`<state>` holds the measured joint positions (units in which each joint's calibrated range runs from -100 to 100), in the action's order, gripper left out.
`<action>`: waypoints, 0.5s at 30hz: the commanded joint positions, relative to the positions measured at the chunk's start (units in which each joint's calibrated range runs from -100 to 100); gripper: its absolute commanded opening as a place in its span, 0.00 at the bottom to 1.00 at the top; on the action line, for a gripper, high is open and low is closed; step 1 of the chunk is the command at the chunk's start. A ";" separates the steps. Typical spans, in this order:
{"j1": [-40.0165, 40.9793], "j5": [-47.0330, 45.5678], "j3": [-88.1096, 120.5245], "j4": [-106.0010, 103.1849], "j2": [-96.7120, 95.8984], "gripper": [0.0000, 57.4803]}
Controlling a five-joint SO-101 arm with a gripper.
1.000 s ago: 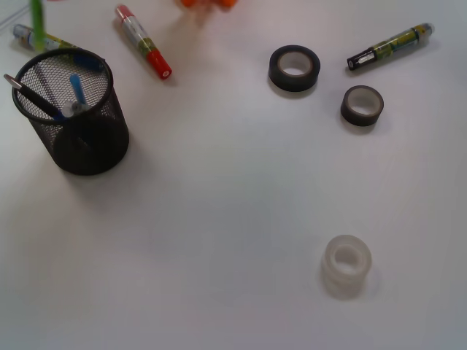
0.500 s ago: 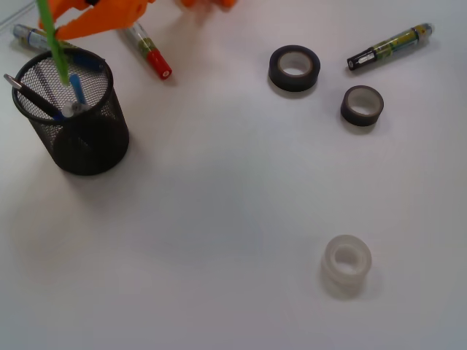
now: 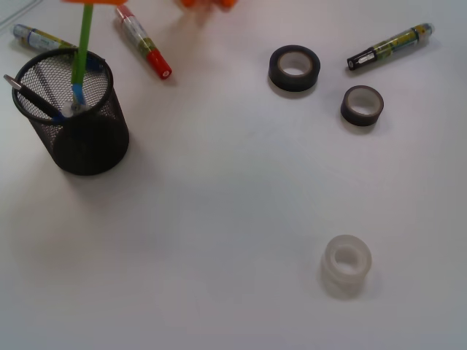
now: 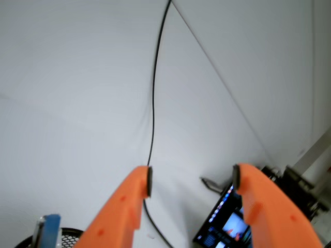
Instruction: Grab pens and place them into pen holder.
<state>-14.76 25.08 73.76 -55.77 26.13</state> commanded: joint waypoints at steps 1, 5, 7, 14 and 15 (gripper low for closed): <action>2.61 -6.64 2.50 7.74 11.99 0.27; 6.87 -11.82 6.22 19.20 23.55 0.10; 9.57 -13.48 7.85 26.28 28.56 0.04; 16.29 -17.00 9.21 59.18 37.66 0.03; 16.74 -17.58 9.12 63.47 38.25 0.03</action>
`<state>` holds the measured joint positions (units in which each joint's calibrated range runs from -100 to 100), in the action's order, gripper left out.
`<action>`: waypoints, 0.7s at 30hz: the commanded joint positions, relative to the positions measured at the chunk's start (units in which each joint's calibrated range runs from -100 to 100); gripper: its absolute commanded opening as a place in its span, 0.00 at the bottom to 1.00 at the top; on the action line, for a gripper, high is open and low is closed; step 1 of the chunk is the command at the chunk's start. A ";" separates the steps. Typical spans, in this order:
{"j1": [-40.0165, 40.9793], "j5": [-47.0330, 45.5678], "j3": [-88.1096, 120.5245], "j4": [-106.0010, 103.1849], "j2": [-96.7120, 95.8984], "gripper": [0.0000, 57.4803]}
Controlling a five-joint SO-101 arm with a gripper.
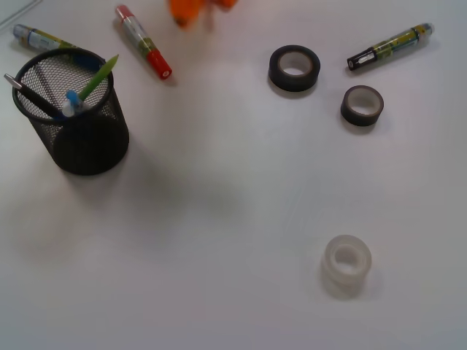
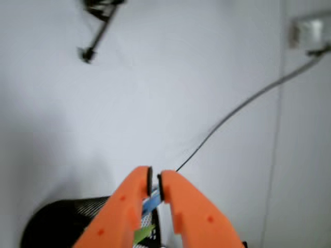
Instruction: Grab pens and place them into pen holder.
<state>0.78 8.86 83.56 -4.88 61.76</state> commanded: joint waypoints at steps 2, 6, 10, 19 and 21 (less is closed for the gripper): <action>1.65 -2.88 -0.50 20.54 3.56 0.04; 1.95 -6.94 -0.32 34.10 5.35 0.04; 3.37 -10.99 -0.32 46.70 9.34 0.07; 4.34 -11.97 2.95 69.80 20.22 0.09; 4.49 -11.97 5.48 70.85 22.52 0.09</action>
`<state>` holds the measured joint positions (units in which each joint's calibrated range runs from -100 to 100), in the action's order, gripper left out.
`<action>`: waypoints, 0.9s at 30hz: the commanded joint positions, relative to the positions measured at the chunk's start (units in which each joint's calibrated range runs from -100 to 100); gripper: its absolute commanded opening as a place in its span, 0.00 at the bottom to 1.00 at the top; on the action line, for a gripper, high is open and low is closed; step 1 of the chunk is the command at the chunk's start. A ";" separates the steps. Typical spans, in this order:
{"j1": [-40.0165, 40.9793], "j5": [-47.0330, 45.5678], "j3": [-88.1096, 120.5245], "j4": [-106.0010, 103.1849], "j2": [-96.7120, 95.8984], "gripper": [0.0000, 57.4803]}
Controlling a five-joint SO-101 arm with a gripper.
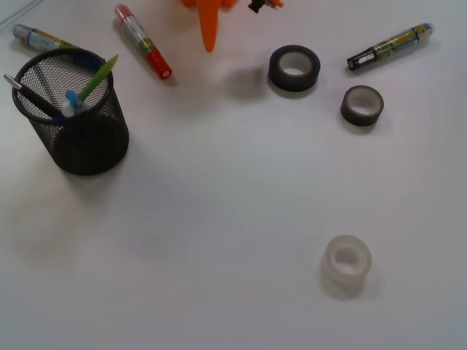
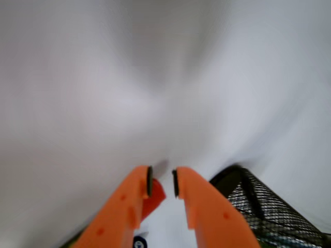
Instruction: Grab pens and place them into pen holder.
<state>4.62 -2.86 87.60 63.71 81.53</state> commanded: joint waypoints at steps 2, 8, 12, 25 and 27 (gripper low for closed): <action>0.65 -0.24 2.16 2.78 5.04 0.09; 0.12 0.00 3.43 8.55 12.09 0.10; 0.12 0.05 4.43 10.65 17.11 0.09; 0.50 0.10 4.52 10.74 17.36 0.09; 0.57 0.15 4.52 10.74 17.28 0.09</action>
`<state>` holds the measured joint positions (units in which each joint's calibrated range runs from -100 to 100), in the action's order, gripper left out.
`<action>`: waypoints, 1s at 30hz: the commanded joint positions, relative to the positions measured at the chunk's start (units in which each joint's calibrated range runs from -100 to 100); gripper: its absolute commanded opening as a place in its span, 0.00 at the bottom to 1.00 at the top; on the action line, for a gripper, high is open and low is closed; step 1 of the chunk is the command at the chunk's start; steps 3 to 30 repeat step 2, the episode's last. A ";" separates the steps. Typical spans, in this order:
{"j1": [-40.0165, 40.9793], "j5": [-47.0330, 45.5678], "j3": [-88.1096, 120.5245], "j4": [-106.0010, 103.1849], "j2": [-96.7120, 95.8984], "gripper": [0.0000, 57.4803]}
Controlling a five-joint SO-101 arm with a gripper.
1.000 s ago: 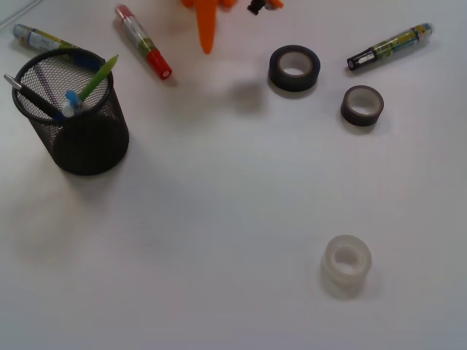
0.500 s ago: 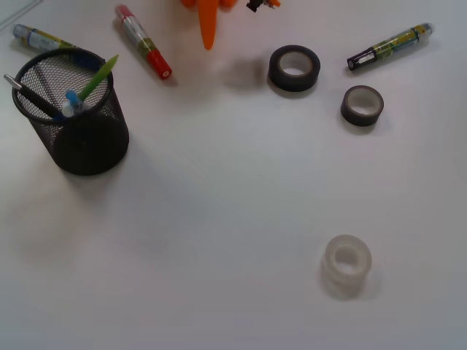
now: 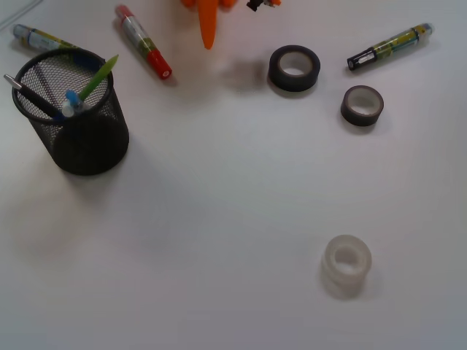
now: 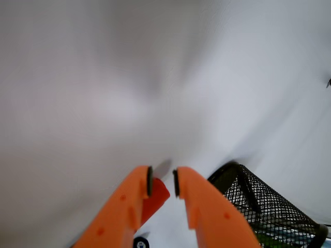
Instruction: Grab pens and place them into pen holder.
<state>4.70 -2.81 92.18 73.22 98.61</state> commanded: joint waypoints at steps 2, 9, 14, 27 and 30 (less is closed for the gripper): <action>0.50 0.63 -0.06 1.24 0.20 0.09; 0.50 0.63 -0.06 1.24 0.20 0.09; 0.50 0.63 -0.06 1.24 0.20 0.09; 0.50 0.63 -0.06 1.24 0.20 0.09; 0.50 0.63 -0.06 1.24 0.20 0.09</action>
